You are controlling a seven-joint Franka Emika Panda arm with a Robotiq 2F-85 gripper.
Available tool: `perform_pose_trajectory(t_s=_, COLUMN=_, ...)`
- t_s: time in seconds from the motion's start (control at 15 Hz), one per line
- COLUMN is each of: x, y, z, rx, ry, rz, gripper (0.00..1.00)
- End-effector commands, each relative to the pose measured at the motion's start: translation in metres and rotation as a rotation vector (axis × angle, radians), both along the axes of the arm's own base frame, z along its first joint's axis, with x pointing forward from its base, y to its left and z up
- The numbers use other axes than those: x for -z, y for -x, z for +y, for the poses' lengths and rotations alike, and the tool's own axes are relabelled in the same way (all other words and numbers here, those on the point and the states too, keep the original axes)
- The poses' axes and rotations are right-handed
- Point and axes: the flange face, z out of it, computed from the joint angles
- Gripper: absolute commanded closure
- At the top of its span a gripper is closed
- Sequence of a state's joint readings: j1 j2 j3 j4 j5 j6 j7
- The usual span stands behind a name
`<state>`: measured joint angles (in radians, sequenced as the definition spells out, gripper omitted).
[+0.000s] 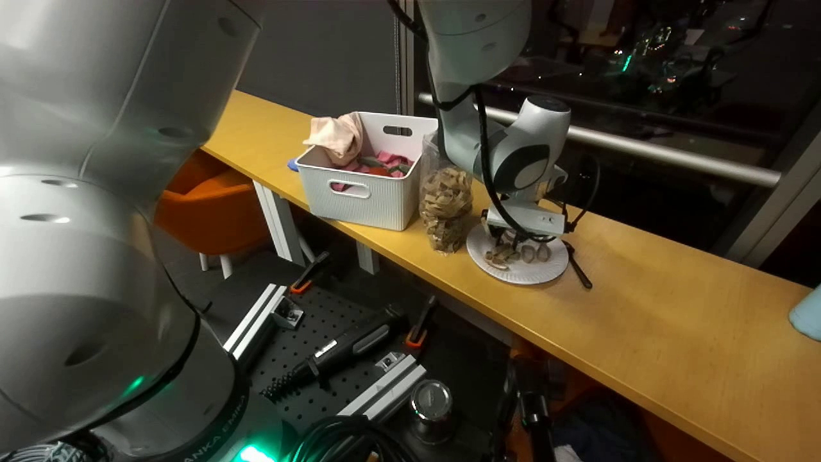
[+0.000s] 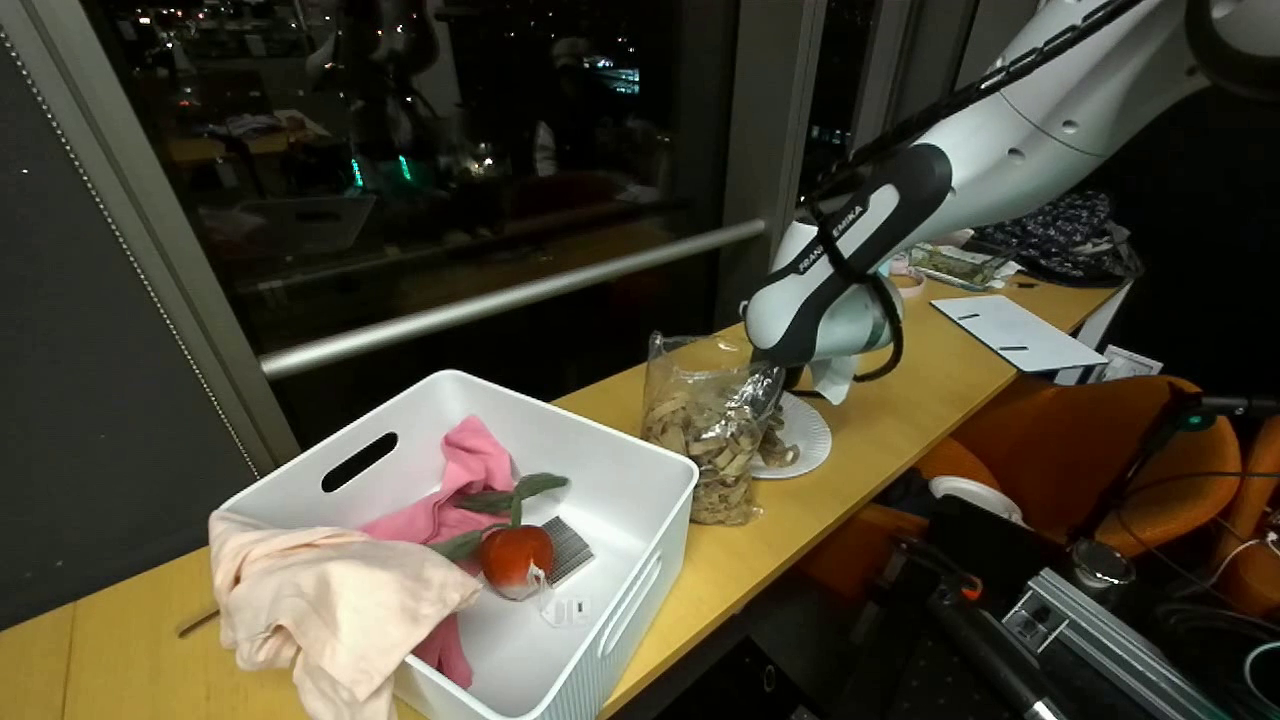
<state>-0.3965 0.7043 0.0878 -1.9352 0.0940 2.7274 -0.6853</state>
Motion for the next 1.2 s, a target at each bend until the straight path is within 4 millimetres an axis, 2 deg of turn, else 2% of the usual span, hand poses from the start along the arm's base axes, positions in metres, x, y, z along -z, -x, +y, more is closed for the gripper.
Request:
perform_pose_trajectory(t_s=0.0, x=-0.007, y=-0.004, z=-0.001, rx=0.005, ry=-0.008, rz=-0.014, gripper=0.94)
perform_pose_trajectory(t_s=0.13, x=-0.010, y=-0.004, z=-0.001, rx=0.006, ry=-0.006, rz=-0.018, gripper=1.00)
perform_pose_trajectory(t_s=0.47, x=-0.024, y=0.004, z=-0.007, rx=0.025, ry=0.005, rz=-0.036, gripper=0.99)
perform_pose_trajectory(t_s=0.8, x=-0.066, y=0.008, z=-0.031, rx=0.065, ry=0.017, rz=-0.082, gripper=0.99)
perform_pose_trajectory(t_s=1.13, x=-0.130, y=0.020, z=-0.041, rx=0.107, ry=0.027, rz=-0.183, gripper=0.99)
